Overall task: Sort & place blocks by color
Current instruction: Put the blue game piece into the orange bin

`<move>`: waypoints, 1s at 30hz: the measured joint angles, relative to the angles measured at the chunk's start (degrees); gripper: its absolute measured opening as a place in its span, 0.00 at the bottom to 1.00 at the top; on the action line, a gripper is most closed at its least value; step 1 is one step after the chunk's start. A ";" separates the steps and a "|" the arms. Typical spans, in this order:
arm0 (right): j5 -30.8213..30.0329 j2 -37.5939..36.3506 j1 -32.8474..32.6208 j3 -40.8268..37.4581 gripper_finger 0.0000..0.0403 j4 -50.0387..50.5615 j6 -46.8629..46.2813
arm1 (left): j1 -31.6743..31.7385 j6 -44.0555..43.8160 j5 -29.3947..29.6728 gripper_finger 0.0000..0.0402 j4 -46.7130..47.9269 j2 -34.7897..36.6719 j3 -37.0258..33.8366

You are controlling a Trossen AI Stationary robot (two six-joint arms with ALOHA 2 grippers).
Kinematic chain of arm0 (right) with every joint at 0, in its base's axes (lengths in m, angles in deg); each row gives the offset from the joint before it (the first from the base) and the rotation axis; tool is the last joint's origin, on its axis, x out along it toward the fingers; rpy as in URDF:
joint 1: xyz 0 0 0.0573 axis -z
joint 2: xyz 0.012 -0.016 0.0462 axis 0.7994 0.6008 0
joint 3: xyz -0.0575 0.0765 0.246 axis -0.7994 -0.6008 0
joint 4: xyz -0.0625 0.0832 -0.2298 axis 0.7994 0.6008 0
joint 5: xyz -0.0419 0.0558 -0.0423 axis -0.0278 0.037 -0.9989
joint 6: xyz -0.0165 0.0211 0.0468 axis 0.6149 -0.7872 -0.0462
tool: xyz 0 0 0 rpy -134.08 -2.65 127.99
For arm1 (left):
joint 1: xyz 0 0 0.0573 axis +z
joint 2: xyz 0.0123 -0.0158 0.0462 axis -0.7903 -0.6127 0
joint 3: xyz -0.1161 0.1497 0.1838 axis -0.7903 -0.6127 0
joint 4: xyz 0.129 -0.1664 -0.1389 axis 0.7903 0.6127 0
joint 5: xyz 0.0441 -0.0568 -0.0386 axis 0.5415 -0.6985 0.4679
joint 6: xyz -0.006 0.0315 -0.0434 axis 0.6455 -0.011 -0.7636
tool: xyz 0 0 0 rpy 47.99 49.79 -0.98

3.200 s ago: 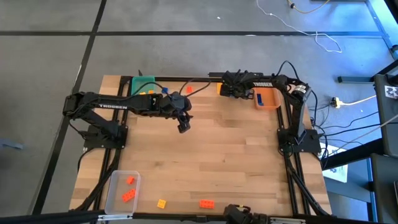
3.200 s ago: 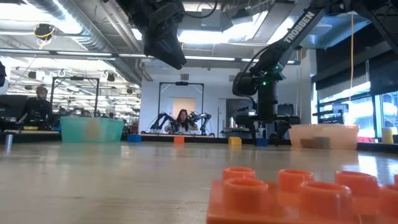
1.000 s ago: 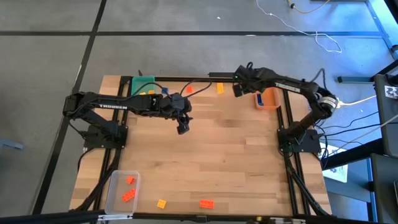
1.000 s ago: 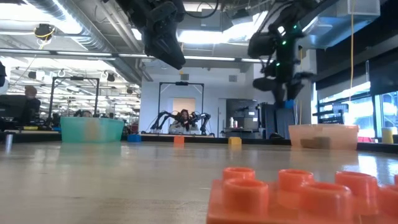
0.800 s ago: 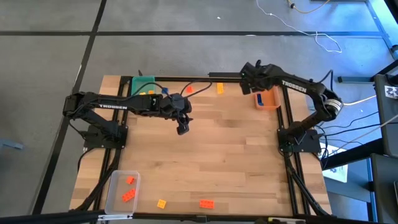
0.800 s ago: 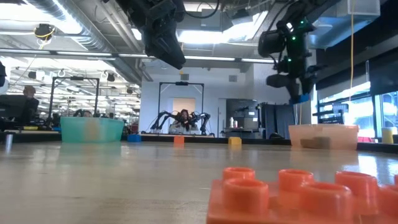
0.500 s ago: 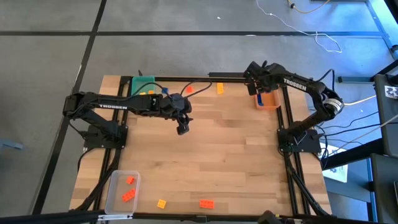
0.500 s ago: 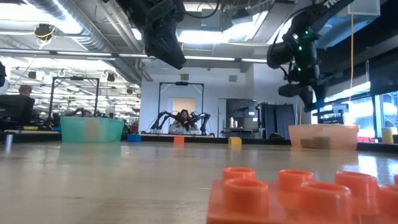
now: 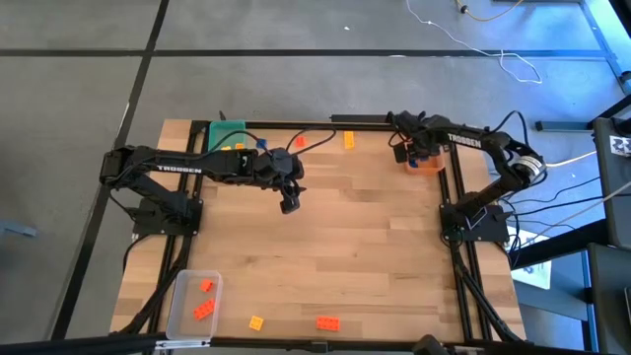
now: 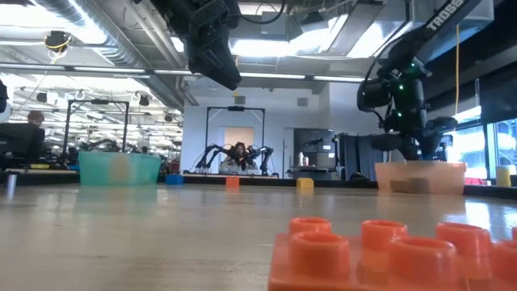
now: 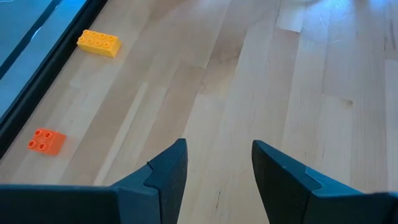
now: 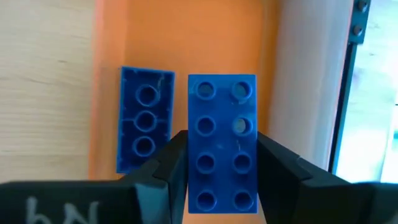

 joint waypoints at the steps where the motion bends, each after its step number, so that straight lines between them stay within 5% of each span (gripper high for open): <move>1: -0.03 0.00 0.00 -0.57 0.35 -0.15 -0.21 | 0.00 0.00 0.02 0.42 0.01 0.00 0.00; 4: -0.03 0.00 0.07 -2.15 0.36 -1.37 -1.14 | 0.00 0.00 0.02 0.42 -0.01 0.00 0.00; 11: 0.11 0.00 0.05 -3.03 0.56 -2.56 -1.44 | 0.00 0.00 0.02 0.42 0.01 0.00 0.00; 19: 0.36 0.02 0.05 1.93 0.59 1.72 0.20 | 0.00 -0.26 0.02 0.42 0.01 0.00 0.00; 30: 11.00 0.02 1.55 1.13 0.59 1.65 -0.81 | 0.00 -1.70 0.02 0.42 -0.02 0.00 0.00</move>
